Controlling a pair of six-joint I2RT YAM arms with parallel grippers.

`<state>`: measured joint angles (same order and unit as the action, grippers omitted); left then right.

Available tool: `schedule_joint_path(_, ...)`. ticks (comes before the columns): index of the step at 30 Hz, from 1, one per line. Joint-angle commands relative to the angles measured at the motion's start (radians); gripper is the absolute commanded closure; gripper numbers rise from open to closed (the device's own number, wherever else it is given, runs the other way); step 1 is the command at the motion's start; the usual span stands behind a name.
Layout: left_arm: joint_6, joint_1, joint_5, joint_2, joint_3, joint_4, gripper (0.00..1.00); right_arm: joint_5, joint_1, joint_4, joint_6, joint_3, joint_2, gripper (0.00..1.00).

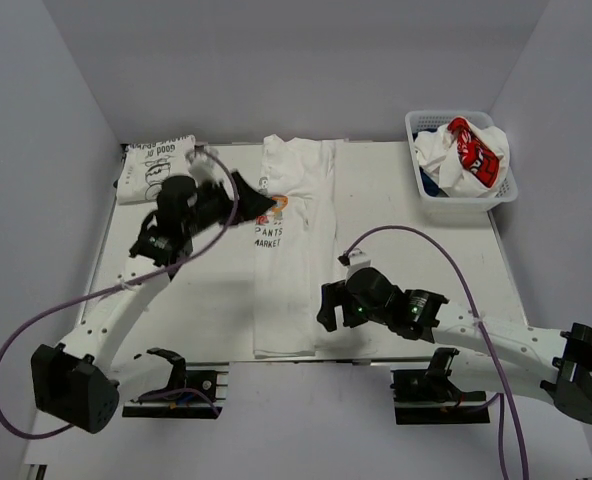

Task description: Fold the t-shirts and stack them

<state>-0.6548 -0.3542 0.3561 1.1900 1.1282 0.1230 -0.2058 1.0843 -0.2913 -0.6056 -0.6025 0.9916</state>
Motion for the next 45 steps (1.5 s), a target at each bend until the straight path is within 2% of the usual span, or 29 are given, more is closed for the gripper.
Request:
schedule_joint_path(1, -0.097, -0.019, 0.038, -0.005, -0.344, 0.128, 0.00, 0.017, -0.012, -0.020, -0.108, 0.033, 0.002, 0.10)
schedule_joint_path(2, -0.115, -0.029, 0.038, -0.060, -0.416, 0.214, 0.00, 0.032, -0.017, -0.028, -0.123, 0.047, 0.013, 0.10)
schedule_joint_path(5, -0.164, -0.069, 0.102, -0.145, -0.552, 0.286, 0.00, 0.080, -0.024, -0.068, -0.175, 0.076, 0.028, 0.10)
schedule_joint_path(6, -0.176, -0.092, 0.118, -0.211, -0.585, 0.317, 0.00, 0.110, -0.030, -0.069, -0.189, 0.102, 0.024, 0.10)
schedule_joint_path(10, -0.190, -0.135, 0.118, -0.314, -0.700, 0.449, 0.00, 0.135, -0.037, -0.034, -0.256, 0.177, -0.030, 0.10)
schedule_joint_path(13, -0.203, -0.163, 0.165, -0.334, -0.758, 0.458, 0.00, 0.163, -0.046, 0.018, -0.263, 0.225, -0.068, 0.10)
schedule_joint_path(17, -0.212, -0.187, 0.155, -0.308, -0.824, 0.487, 0.00, 0.170, -0.052, 0.017, -0.269, 0.231, -0.062, 0.10)
schedule_joint_path(22, -0.221, -0.220, 0.146, -0.208, -0.847, 0.400, 0.16, 0.235, -0.061, 0.021, -0.252, 0.228, -0.015, 0.10)
schedule_joint_path(24, -0.221, -0.244, 0.187, -0.176, -0.847, 0.342, 0.28, 0.252, -0.063, 0.020, -0.252, 0.225, 0.015, 0.10)
schedule_joint_path(25, -0.221, -0.244, 0.187, -0.152, -0.847, 0.331, 0.34, 0.256, -0.063, 0.023, -0.250, 0.225, 0.022, 0.12)
schedule_joint_path(26, -0.221, -0.258, 0.187, -0.142, -0.847, 0.320, 0.41, 0.261, -0.070, 0.027, -0.249, 0.227, 0.045, 0.19)
schedule_joint_path(27, -0.233, -0.270, 0.187, -0.142, -0.847, 0.320, 0.58, 0.256, -0.067, 0.026, -0.252, 0.222, 0.054, 0.27)
schedule_joint_path(28, -0.233, -0.270, 0.164, -0.132, -0.826, 0.320, 0.68, 0.247, -0.070, 0.024, -0.256, 0.221, 0.064, 0.38)
schedule_joint_path(29, -0.233, -0.281, 0.152, -0.132, -0.817, 0.311, 0.78, 0.209, -0.070, 0.020, -0.261, 0.202, 0.093, 0.58)
schedule_joint_path(30, -0.233, -0.281, 0.138, -0.132, -0.805, 0.311, 0.91, 0.172, -0.072, -0.008, -0.275, 0.196, 0.097, 0.67)
schedule_joint_path(31, -0.233, -0.290, 0.097, -0.132, -0.783, 0.311, 0.98, 0.128, -0.073, -0.017, -0.278, 0.185, 0.111, 0.72)
schedule_joint_path(32, -0.233, -0.290, 0.081, -0.132, -0.772, 0.311, 1.00, 0.097, -0.075, -0.026, -0.279, 0.163, 0.137, 0.84)
schedule_joint_path(36, -0.233, -0.290, 0.081, -0.107, -0.726, 0.281, 1.00, 0.082, -0.073, -0.026, -0.228, 0.106, 0.150, 0.98)
schedule_joint_path(41, -0.175, -0.290, 0.049, -0.128, -0.619, 0.267, 1.00, 0.043, -0.075, -0.014, -0.188, 0.055, 0.127, 1.00)
schedule_joint_path(45, -0.141, -0.290, -0.066, -0.139, -0.510, 0.314, 1.00, -0.056, -0.083, 0.004, -0.152, -0.026, 0.122, 1.00)
